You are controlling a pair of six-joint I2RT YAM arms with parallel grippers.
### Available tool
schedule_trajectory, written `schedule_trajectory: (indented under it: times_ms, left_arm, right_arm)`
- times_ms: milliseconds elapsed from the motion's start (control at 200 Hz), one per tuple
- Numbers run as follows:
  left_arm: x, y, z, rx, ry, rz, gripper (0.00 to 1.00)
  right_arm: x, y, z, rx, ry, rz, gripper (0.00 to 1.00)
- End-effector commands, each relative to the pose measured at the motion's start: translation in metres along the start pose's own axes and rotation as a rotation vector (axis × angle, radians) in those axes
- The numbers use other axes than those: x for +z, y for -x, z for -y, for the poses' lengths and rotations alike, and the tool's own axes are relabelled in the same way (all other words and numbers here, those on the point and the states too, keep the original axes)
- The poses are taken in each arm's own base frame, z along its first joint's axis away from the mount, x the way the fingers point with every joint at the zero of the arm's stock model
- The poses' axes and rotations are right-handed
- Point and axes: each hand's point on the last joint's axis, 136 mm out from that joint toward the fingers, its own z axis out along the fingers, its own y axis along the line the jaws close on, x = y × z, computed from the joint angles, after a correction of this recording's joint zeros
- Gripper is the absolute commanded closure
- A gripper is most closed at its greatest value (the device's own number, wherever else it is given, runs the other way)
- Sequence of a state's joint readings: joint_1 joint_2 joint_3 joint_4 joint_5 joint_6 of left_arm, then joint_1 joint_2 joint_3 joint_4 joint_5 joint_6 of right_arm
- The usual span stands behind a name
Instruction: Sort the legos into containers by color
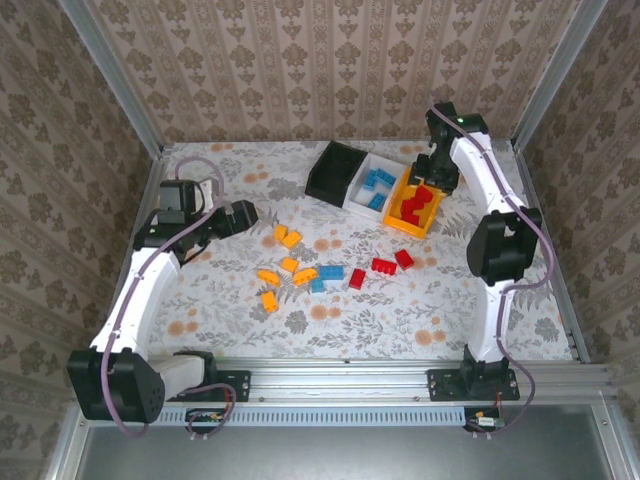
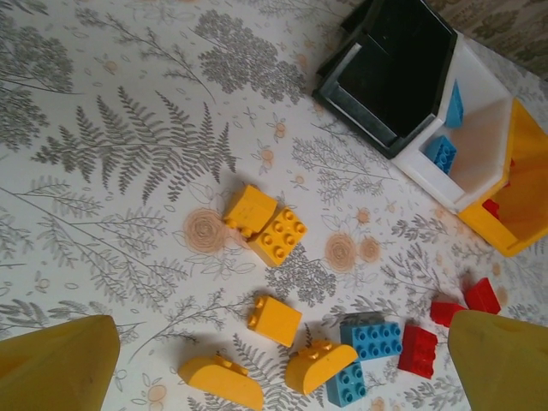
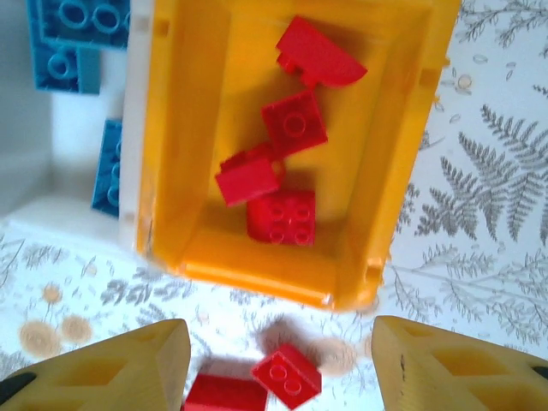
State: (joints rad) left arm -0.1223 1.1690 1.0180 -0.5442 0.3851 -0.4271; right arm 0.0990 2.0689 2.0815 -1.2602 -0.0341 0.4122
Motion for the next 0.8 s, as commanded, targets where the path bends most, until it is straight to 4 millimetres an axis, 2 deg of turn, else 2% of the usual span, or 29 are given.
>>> schedule_trajectory:
  times_ms: [0, 105, 225, 360, 430, 610, 795]
  left_arm:
    - [-0.002, 0.007, 0.016, -0.014, -0.081, -0.006, 0.00]
    - [0.004, 0.006, 0.021, -0.014, -0.108, -0.022, 0.00]
    - [0.012, 0.002, 0.026, -0.017, -0.123, -0.054, 0.00]
    - [0.023, -0.007, 0.034, -0.001, -0.135, -0.094, 0.00]
    - [0.028, -0.012, 0.041, 0.027, -0.132, -0.116, 0.00]
    - [0.043, -0.030, 0.058, 0.088, -0.122, -0.186, 0.00]
    - [0.053, -0.039, 0.070, 0.111, -0.130, -0.219, 0.00]
  right_arm:
    - [-0.013, -0.033, -0.015, -0.080, 0.055, -0.040, 0.39]
    - [-0.013, -0.062, -0.022, -0.120, 0.083, -0.069, 0.36]
    - [-0.003, -0.099, -0.021, -0.161, 0.080, -0.126, 0.36]
    - [0.016, -0.140, -0.011, -0.206, 0.038, -0.207, 0.36]
    - [0.028, -0.155, -0.004, -0.223, 0.007, -0.235, 0.35]
    - [0.054, -0.175, 0.006, -0.229, -0.032, -0.285, 0.37]
    - [0.074, -0.177, 0.013, -0.228, -0.066, -0.311, 0.39]
